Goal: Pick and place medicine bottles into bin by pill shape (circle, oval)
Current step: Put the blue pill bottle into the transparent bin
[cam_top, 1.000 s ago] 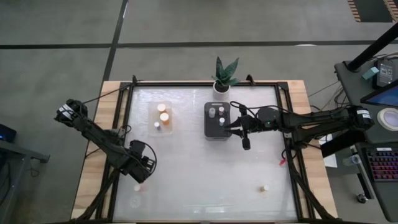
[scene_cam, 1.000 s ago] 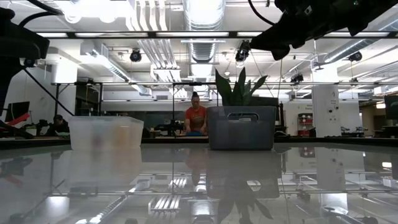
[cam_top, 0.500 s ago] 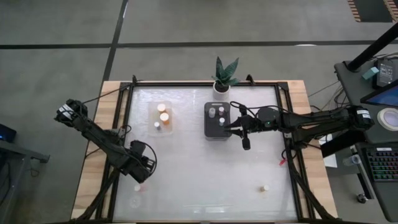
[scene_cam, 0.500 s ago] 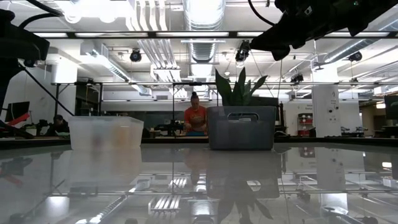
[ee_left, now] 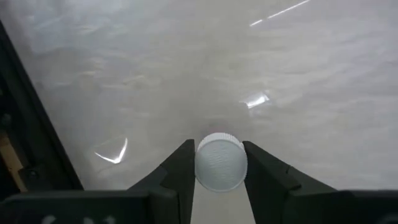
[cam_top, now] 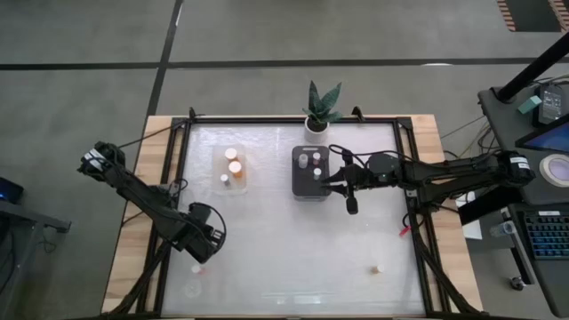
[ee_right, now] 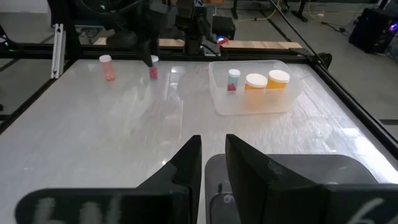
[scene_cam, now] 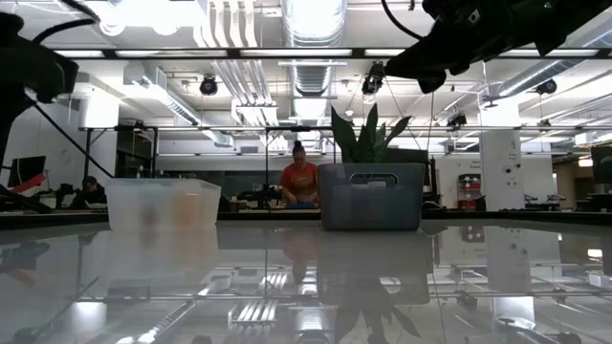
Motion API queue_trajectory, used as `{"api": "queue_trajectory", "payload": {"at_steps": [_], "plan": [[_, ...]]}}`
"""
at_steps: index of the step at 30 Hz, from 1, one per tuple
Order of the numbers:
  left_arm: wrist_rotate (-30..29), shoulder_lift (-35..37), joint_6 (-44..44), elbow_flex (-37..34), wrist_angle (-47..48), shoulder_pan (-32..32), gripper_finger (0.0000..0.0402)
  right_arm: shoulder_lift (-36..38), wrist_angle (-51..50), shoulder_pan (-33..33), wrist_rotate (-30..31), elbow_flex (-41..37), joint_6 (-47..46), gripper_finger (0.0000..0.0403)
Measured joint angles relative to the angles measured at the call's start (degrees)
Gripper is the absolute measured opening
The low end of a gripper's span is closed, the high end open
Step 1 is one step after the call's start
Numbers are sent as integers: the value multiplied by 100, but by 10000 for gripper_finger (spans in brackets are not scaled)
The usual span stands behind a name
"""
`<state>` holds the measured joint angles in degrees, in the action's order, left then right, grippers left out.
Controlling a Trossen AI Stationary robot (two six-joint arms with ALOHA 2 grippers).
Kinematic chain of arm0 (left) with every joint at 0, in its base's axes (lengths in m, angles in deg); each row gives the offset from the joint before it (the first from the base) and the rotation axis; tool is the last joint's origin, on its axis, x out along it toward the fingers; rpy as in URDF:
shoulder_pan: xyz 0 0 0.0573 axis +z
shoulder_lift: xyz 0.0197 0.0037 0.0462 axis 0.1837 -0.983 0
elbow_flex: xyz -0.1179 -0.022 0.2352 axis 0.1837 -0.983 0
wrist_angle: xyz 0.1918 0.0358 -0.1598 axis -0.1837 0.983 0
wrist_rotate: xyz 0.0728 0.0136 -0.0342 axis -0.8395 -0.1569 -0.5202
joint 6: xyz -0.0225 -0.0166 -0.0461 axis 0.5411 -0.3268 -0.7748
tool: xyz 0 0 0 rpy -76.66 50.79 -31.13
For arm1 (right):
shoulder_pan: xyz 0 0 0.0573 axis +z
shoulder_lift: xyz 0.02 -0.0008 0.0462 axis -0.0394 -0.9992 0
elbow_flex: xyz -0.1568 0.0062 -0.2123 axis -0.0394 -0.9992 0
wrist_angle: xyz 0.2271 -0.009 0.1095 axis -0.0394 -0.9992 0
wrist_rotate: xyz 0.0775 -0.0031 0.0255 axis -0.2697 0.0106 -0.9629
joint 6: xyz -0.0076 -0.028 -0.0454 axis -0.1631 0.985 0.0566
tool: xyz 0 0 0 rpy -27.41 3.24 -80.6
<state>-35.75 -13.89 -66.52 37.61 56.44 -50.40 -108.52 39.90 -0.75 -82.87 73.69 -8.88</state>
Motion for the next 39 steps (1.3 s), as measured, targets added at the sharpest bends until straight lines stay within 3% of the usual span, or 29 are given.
{"api": "queue_trajectory", "payload": {"at_steps": [3,7,16,24,30,39], "plan": [[-132,0,106,272,4,49,93,0,1,0,1,-4,-36,63],[-293,2,939,807,0,460,93,0,2,0,1,-15,-35,63],[-295,9,4601,1900,4,2324,93,0,0,0,9,-35,85,63],[-102,11,7177,2092,-4,4185,93,0,0,0,47,-35,133,63],[85,10,7833,1883,-18,4939,93,0,0,-2,51,-35,142,63],[89,4,7934,1509,-459,5071,93,0,0,-2,58,-35,264,63]]}}
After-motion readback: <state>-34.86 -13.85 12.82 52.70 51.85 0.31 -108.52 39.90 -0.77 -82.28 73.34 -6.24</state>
